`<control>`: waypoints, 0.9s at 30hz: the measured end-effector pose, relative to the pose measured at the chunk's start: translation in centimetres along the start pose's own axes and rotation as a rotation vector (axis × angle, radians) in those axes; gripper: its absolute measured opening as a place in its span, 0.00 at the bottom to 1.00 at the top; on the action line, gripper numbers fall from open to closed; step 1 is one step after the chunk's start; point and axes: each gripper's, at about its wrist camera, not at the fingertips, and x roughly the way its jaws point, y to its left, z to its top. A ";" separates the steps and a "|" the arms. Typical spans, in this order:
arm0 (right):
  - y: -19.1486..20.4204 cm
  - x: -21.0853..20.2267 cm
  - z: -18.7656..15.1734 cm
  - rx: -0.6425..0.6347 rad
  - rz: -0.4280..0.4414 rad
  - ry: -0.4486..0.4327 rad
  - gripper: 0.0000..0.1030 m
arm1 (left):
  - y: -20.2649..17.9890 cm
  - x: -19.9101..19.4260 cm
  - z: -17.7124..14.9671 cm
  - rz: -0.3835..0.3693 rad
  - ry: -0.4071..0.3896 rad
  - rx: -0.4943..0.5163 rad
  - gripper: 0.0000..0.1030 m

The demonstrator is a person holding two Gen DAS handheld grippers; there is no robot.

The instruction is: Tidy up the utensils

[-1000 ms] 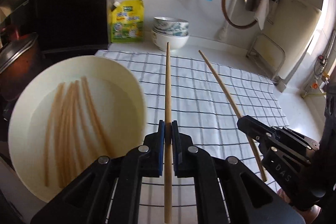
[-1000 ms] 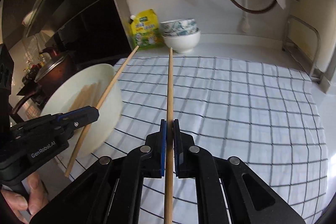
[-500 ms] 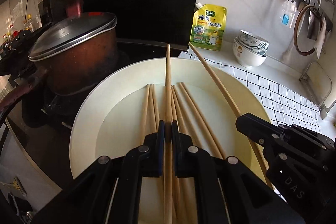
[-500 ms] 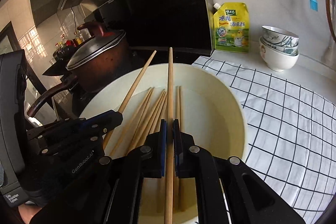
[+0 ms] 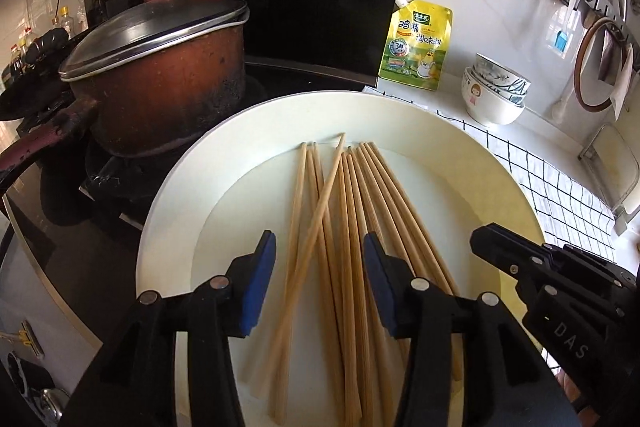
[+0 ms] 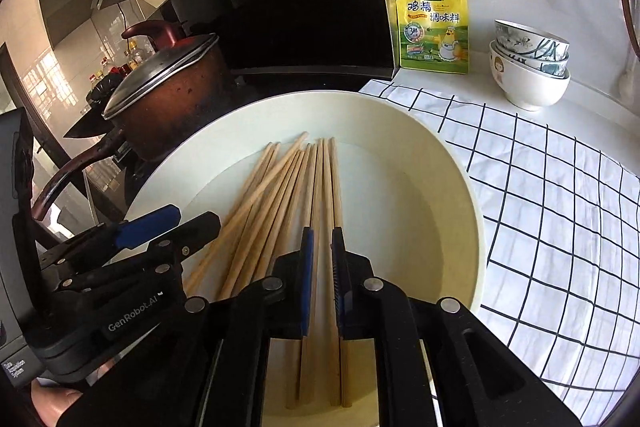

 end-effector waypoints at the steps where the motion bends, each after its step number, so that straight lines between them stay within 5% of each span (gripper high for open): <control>1: -0.1 -0.2 -0.1 0.001 -0.003 -0.003 0.10 | 0.1 -0.1 -0.1 0.001 -0.001 -0.004 0.47; 5: 0.0 -1.1 -0.7 -0.003 -0.024 -0.020 0.15 | -0.1 -1.0 -0.5 0.032 -0.026 0.004 0.55; 27: -0.2 -5.1 -2.9 0.009 -0.036 -0.074 0.25 | -1.8 -4.5 -2.5 0.052 -0.053 0.034 0.60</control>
